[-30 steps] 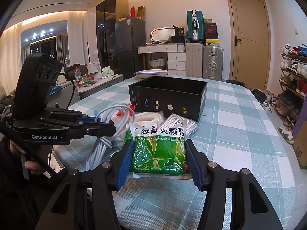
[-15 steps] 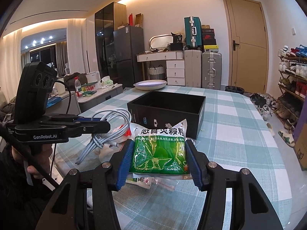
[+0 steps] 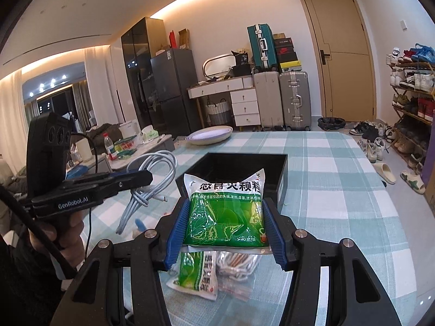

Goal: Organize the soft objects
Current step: 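Carry the cable bundle and green sachet into the black box with both grippers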

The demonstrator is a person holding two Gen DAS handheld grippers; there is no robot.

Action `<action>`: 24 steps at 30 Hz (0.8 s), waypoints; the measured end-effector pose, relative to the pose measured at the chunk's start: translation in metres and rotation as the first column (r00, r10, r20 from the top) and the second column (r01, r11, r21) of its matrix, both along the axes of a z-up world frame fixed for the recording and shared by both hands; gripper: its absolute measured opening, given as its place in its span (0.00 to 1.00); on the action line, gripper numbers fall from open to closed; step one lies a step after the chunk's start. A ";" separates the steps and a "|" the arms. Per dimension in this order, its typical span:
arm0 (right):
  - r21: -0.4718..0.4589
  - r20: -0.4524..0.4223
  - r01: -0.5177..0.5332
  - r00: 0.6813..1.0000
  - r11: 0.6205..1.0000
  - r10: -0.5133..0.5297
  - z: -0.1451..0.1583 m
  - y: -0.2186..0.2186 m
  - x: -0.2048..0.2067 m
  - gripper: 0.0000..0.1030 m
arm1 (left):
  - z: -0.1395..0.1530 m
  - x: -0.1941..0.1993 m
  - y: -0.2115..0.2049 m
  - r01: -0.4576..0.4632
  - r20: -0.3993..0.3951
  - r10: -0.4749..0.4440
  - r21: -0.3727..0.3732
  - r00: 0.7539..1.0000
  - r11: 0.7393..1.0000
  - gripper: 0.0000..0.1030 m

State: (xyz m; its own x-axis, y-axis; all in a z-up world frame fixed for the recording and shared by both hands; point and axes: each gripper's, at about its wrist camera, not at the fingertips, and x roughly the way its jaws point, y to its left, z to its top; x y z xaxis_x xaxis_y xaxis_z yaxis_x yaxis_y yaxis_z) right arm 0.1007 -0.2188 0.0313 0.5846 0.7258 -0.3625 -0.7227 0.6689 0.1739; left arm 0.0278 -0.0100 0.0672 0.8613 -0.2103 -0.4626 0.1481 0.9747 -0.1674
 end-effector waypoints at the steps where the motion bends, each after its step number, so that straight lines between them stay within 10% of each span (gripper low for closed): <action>1: 0.009 -0.003 0.000 1.000 1.000 0.000 0.005 0.000 0.003 0.53 | 0.003 0.002 0.001 -0.004 0.006 0.004 0.003 1.000 1.000 0.13; 24: 0.011 -0.093 0.013 0.996 1.000 -0.012 0.041 0.038 0.083 0.53 | 0.005 0.071 0.017 -0.084 -0.012 0.084 0.046 0.996 0.995 0.13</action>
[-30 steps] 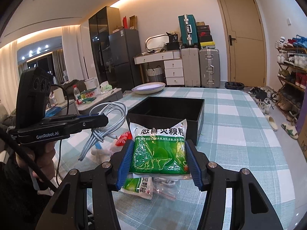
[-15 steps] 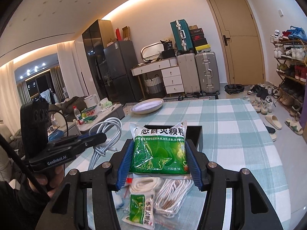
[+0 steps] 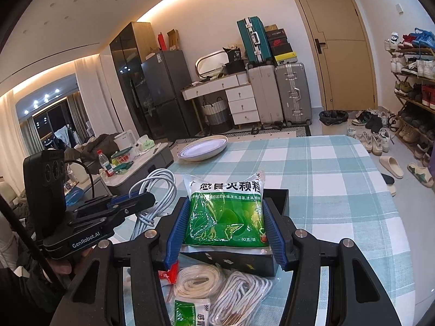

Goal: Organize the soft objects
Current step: 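Carry the cable bundle and green sachet into the black box with both grippers, then open both grippers and withdraw them from the box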

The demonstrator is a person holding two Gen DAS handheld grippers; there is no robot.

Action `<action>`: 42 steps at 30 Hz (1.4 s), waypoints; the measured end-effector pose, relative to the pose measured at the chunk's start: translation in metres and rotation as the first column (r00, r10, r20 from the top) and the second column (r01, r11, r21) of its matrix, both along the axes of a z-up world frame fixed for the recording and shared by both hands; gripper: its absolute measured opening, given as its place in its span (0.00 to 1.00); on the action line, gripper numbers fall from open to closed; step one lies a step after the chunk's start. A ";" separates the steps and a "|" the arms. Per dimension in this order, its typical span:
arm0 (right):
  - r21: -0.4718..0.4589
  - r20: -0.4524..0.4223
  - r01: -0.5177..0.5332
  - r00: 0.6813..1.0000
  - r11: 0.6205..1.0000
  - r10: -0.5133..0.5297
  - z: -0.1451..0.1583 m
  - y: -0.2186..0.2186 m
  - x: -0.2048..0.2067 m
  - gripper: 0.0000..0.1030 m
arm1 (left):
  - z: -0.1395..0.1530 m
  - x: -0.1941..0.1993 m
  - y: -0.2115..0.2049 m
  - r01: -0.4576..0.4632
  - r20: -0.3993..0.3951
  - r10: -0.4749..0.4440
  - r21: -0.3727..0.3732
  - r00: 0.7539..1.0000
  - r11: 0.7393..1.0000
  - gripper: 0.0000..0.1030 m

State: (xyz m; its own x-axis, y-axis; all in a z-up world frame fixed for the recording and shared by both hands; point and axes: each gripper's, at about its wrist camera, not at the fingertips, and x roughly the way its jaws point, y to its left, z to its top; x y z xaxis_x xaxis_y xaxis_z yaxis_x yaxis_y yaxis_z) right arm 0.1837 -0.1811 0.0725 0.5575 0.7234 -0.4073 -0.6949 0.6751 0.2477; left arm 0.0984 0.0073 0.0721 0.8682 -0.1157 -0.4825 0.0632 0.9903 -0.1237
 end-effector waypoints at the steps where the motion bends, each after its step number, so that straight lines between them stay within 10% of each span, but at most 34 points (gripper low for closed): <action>1: -0.004 -0.004 0.000 1.000 1.000 0.000 -0.002 0.002 0.003 0.53 | -0.001 0.004 0.000 -0.001 -0.003 0.001 0.000 1.000 1.000 0.13; 32: -0.166 -0.016 -0.006 1.000 0.986 0.003 -0.052 0.055 0.067 0.53 | -0.032 0.072 -0.007 0.018 -0.108 -0.012 0.056 0.994 0.998 0.13; 38: -0.153 0.022 0.010 1.000 0.988 -0.007 -0.046 0.046 0.059 0.75 | -0.026 0.061 -0.003 0.014 -0.104 -0.009 0.044 0.995 0.999 0.51; 42: -0.147 0.022 0.024 1.000 0.989 -0.021 -0.040 0.033 0.050 0.92 | -0.023 0.047 0.001 0.000 -0.101 0.007 0.066 0.995 0.998 0.55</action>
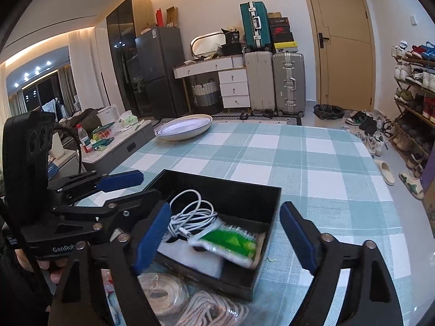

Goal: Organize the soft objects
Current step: 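Open both grippers and withdraw them from the box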

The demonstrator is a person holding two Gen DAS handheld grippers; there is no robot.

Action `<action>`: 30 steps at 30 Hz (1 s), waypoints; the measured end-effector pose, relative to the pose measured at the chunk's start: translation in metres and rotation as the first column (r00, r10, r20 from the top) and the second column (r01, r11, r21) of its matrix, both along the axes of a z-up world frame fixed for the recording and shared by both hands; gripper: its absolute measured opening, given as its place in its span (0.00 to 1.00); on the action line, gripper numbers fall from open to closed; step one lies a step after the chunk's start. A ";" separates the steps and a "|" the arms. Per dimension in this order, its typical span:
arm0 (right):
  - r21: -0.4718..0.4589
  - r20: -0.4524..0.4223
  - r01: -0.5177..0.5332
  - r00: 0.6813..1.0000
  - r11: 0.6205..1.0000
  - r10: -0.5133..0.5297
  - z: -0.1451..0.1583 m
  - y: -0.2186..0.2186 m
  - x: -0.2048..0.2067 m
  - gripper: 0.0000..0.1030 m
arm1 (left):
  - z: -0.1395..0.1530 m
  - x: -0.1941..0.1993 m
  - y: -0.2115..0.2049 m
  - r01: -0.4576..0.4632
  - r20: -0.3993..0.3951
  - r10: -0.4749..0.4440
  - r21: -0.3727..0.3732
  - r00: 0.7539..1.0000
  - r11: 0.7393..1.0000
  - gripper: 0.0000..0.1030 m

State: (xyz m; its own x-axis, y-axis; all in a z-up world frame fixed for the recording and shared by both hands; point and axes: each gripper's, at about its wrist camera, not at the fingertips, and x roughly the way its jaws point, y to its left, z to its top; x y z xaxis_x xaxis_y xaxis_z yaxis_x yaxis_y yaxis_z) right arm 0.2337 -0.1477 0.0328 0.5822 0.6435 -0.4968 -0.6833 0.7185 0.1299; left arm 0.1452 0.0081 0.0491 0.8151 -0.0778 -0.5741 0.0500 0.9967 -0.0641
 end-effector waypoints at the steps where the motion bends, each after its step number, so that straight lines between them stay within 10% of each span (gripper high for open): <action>1: 0.002 -0.008 0.002 1.000 1.000 -0.002 0.001 -0.003 -0.003 0.97 | 0.000 -0.004 0.002 -0.005 0.001 0.005 0.001 1.000 1.000 0.60; 4: -0.006 -0.016 0.000 1.000 1.000 0.000 0.002 -0.010 -0.014 0.98 | 0.001 -0.023 0.010 -0.043 0.023 0.044 -0.021 0.999 0.999 1.00; 30: -0.059 -0.124 -0.003 0.992 0.998 -0.005 -0.026 -0.026 -0.077 0.99 | -0.018 -0.090 0.013 -0.053 0.019 0.052 0.028 0.998 0.998 1.00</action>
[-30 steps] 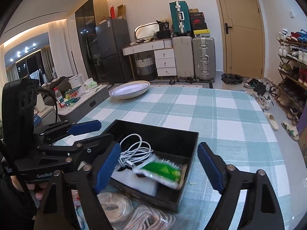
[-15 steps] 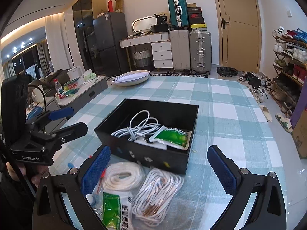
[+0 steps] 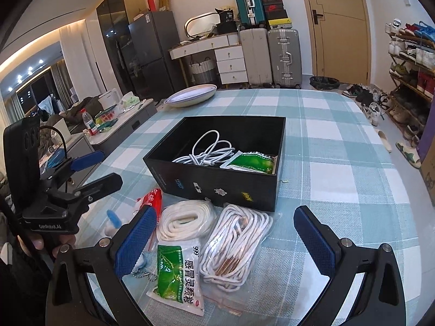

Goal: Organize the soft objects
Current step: 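Open both grippers and withdraw them from the box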

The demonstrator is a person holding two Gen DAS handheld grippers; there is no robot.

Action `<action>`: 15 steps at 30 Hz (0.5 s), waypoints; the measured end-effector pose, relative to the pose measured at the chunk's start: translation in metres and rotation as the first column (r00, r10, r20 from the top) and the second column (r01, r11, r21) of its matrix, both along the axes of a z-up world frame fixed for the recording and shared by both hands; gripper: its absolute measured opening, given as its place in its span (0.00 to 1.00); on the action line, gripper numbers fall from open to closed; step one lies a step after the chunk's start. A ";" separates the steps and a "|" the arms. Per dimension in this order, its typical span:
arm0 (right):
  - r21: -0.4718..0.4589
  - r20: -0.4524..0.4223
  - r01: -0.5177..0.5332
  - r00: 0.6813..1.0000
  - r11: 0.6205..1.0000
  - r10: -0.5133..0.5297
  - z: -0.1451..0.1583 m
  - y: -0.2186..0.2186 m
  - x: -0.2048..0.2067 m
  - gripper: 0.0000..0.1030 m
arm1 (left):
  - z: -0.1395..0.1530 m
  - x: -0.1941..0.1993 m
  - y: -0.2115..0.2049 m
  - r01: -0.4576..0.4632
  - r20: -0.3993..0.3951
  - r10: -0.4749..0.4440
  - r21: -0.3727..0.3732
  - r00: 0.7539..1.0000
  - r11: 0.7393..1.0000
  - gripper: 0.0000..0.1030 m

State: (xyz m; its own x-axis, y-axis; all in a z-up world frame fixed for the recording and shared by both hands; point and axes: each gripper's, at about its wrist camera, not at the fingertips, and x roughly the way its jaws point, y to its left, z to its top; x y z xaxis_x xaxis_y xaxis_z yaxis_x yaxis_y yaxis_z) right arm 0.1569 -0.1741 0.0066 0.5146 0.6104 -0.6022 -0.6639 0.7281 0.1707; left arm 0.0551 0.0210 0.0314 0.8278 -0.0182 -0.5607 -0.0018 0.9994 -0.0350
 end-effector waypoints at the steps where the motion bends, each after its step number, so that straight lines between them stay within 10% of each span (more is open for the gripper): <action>1: -0.002 -0.002 -0.003 1.000 1.000 0.003 -0.001 0.002 -0.001 0.99 | -0.001 -0.001 -0.001 0.004 0.000 -0.004 0.005 1.000 1.000 1.00; 15: -0.055 -0.033 0.033 0.999 0.998 -0.035 -0.015 -0.001 0.013 0.99 | -0.021 0.006 -0.002 0.019 -0.082 -0.017 0.016 0.997 1.000 1.00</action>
